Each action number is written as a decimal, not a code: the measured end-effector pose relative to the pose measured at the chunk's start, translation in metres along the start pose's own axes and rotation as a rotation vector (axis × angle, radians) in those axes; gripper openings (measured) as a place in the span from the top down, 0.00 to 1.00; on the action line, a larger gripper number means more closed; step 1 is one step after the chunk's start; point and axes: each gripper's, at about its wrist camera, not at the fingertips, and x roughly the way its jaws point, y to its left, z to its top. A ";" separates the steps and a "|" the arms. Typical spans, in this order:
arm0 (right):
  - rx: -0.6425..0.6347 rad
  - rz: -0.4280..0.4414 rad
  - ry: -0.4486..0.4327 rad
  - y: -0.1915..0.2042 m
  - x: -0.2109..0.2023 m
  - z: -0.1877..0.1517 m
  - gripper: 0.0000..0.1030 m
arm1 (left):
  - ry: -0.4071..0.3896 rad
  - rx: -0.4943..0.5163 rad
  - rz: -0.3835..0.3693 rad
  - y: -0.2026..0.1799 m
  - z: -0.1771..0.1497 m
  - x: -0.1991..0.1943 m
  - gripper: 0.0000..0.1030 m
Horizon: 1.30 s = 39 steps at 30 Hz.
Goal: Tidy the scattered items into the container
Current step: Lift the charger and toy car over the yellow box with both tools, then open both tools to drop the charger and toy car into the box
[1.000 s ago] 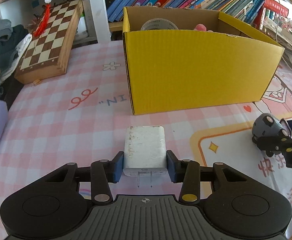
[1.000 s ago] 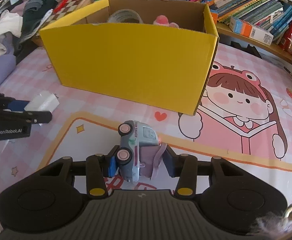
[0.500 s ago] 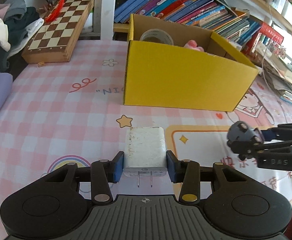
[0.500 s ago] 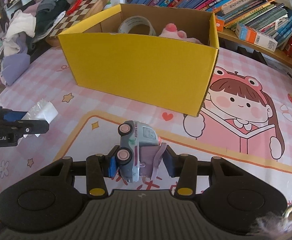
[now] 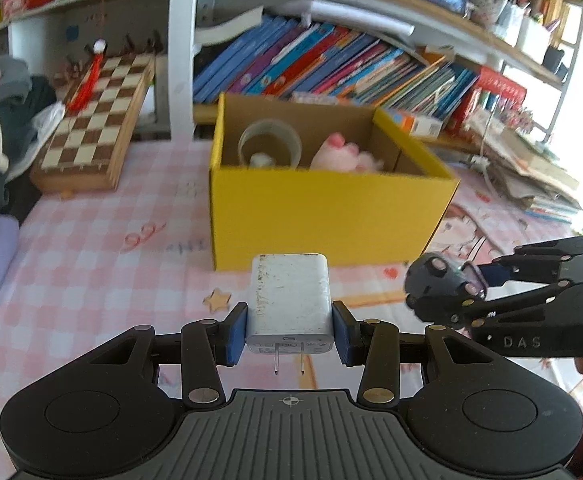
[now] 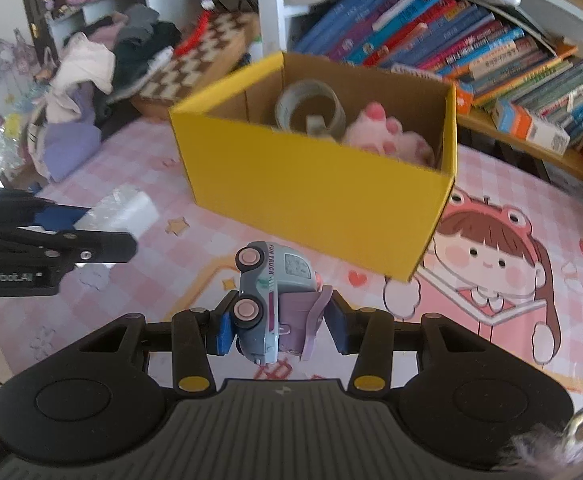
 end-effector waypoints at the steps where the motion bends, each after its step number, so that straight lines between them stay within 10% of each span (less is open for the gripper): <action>1: -0.001 0.008 -0.011 0.000 -0.004 0.003 0.58 | -0.012 0.003 -0.005 -0.001 0.004 -0.002 0.60; 16: -0.083 -0.013 -0.193 -0.027 -0.022 0.091 0.58 | -0.167 0.044 -0.027 -0.012 0.090 0.009 0.60; 39: -0.539 -0.068 0.181 -0.064 0.115 0.143 0.58 | 0.060 0.178 0.097 -0.002 0.143 0.149 0.60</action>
